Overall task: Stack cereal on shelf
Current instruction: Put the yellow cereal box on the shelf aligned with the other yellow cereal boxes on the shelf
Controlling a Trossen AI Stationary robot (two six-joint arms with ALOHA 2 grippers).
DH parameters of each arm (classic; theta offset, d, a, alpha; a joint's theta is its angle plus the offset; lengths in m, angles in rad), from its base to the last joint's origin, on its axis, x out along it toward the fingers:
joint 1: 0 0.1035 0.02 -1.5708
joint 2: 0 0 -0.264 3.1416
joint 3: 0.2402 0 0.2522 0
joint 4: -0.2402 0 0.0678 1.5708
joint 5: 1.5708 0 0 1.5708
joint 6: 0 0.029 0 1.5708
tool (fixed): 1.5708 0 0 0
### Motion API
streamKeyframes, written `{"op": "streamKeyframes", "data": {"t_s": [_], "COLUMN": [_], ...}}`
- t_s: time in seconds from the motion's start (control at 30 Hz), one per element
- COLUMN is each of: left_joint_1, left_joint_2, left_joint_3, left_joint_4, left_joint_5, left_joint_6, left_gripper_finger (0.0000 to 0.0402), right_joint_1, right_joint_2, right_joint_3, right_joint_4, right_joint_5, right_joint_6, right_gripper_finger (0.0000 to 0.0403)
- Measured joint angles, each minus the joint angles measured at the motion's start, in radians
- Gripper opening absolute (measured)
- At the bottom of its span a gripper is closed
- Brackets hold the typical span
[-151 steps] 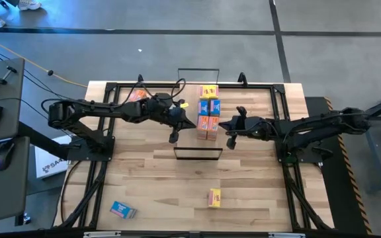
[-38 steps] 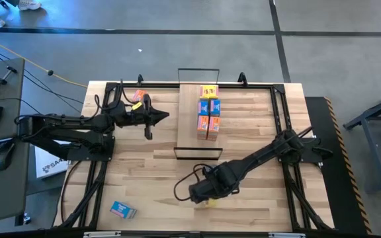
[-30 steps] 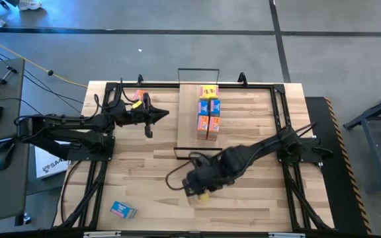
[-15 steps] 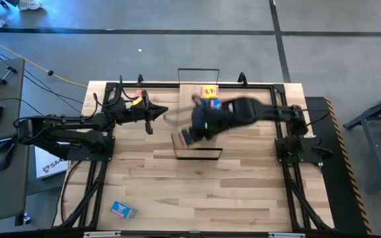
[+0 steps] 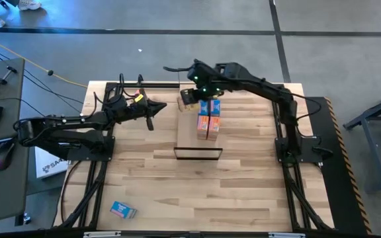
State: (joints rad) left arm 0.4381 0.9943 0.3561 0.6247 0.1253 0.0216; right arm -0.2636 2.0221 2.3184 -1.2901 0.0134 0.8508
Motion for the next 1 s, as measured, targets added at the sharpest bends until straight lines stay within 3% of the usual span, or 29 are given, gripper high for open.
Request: {"op": "streamKeyframes", "data": {"t_s": [0.53,1.0], "left_joint_1": [0.0,-0.009], "left_joint_2": [0.0,0.0], "left_joint_3": [0.0,0.0], "left_joint_4": [-0.003,0.0], "left_joint_5": [0.003,0.049], "left_joint_6": [-0.011,-0.019], "left_gripper_finger": [0.0,0.0], "right_joint_1": [-0.038,-0.048], "right_joint_2": [0.159,0.191], "right_joint_3": [0.0,-0.001], "right_joint_4": [0.031,0.036], "right_joint_5": [-0.01,0.048], "right_joint_6": [0.014,0.05], "right_gripper_finger": [0.0153,0.02]}}
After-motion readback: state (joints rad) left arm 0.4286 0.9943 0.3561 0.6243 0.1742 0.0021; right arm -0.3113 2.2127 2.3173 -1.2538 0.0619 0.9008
